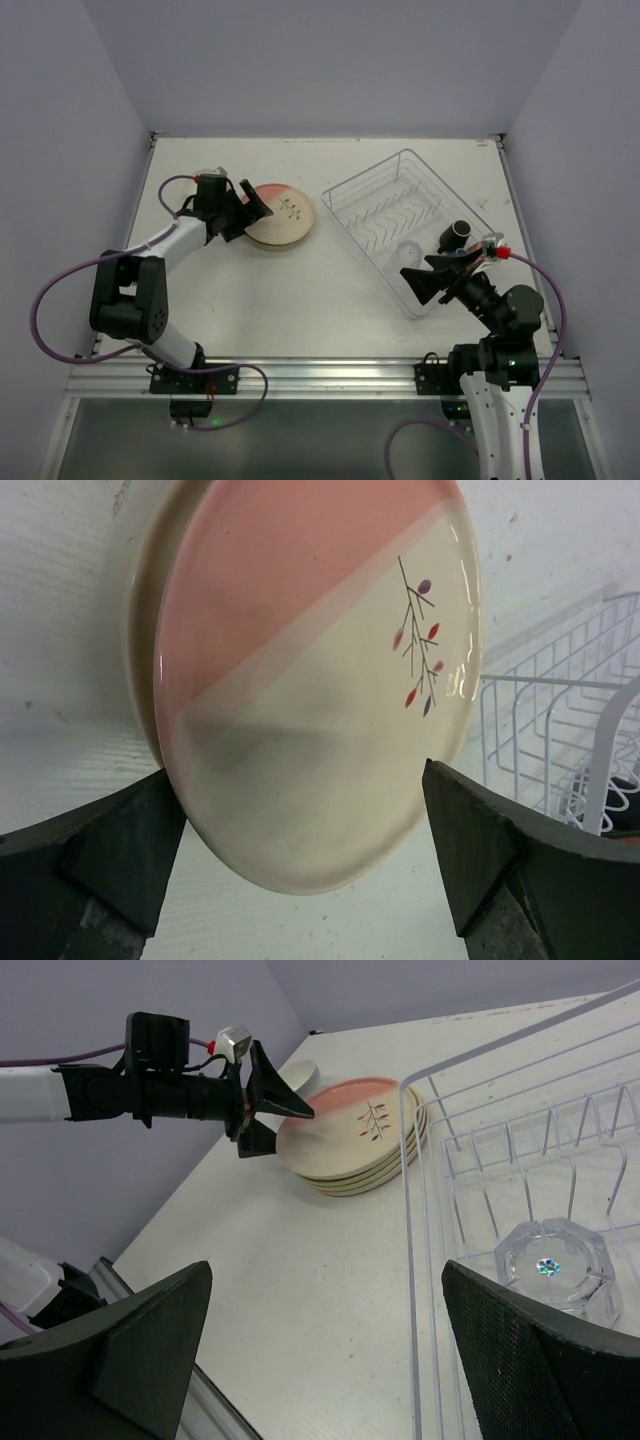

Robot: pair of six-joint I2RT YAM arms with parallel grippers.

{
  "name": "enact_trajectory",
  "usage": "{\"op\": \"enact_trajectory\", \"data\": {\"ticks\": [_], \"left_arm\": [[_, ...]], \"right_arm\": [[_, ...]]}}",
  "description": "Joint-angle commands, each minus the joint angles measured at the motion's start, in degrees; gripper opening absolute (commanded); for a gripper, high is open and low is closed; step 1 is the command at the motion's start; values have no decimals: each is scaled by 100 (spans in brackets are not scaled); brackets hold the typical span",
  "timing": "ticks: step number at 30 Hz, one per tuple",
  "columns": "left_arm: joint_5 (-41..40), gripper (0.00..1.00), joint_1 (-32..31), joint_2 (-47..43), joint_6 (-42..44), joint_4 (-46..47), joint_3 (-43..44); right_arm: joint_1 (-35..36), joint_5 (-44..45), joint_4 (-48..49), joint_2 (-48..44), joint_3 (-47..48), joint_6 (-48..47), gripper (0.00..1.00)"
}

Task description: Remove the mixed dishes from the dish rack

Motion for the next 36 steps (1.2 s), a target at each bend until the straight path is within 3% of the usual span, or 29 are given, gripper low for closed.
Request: {"op": "enact_trajectory", "data": {"ticks": [1,12,22,26,33,36], "left_arm": [[-175,100,-177,90,424,-555,650],[-904,100,-318,55,759,-1513,1125],[-1089,100,-318,152,890,-1848,1564],[-1203,100,-414,-636,1250,-2111,1626],[-1914,100,-792,-2685,2111,-2770,862],[-2196,100,-801,-3353,2287,-2894,467]], "right_arm": [[-6,48,-127,-64,208,-70,99],[-6,224,-241,120,349,-255,99],[-6,338,-408,437,578,-413,99],[-6,1196,-837,691,805,-676,99],[-6,2779,-1155,1157,1070,-615,99],[-6,2966,-1164,1403,1166,-589,99]]}}
